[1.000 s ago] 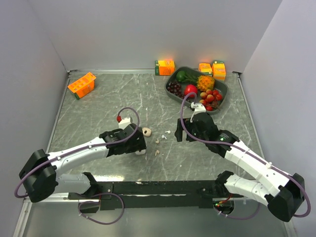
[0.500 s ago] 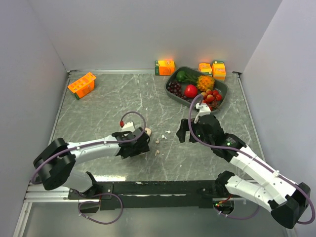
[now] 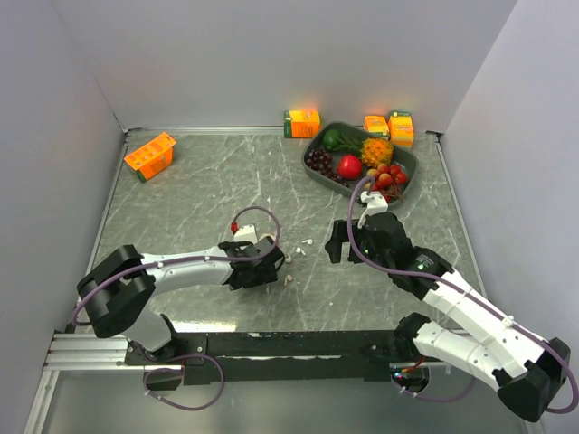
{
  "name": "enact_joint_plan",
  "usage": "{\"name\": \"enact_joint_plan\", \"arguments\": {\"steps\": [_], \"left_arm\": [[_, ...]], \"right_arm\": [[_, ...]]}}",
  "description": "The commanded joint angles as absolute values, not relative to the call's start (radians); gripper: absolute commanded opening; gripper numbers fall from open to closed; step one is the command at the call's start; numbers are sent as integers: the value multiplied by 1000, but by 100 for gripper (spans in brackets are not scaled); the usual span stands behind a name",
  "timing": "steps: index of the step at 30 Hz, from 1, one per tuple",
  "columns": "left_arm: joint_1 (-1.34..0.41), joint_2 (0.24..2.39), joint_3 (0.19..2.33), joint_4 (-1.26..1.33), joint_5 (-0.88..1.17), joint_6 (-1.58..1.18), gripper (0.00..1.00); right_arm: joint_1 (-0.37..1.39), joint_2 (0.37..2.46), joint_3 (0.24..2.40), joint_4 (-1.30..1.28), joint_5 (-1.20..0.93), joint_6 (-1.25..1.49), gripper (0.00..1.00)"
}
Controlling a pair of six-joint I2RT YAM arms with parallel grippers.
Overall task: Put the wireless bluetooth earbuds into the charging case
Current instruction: Pick up the charging case at the center of the board.
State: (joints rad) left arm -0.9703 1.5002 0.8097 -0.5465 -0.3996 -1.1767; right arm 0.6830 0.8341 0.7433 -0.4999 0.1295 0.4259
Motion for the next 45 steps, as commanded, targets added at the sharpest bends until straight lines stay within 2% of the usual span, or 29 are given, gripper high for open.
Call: {"name": "enact_joint_plan", "arguments": {"steps": [1, 6, 17, 20, 23, 24, 27, 31, 38, 41, 45], "left_arm": [[-994, 1532, 856, -564, -440, -1157, 82], [-996, 1545, 850, -575, -457, -1164, 81], [-997, 1595, 851, -572, -465, -1160, 65], [-997, 1591, 842, -565, -459, -1158, 51], [-1002, 1560, 838, -571, -474, -1164, 28], [-1009, 1542, 835, -571, -485, -1164, 17], [-1038, 1438, 819, -529, -512, -1097, 1], [-1058, 1239, 752, -289, -413, -867, 1], [-1063, 933, 392, 439, -111, -507, 1], [-1071, 858, 293, 566, -72, -330, 1], [-1072, 851, 299, 563, -46, -123, 1]], "right_arm": [[689, 802, 730, -495, 150, 431, 99], [687, 796, 726, -500, 158, 426, 99], [689, 782, 704, -495, 163, 428, 99], [687, 776, 703, -499, 169, 426, 99], [687, 775, 712, -502, 161, 428, 99], [687, 773, 718, -506, 157, 429, 99], [687, 770, 755, -520, 118, 436, 99], [687, 787, 831, -508, 17, 416, 99], [690, 796, 867, -434, -147, 379, 99], [690, 854, 932, -486, -250, 342, 99], [696, 932, 997, -532, -302, 330, 99]]}}
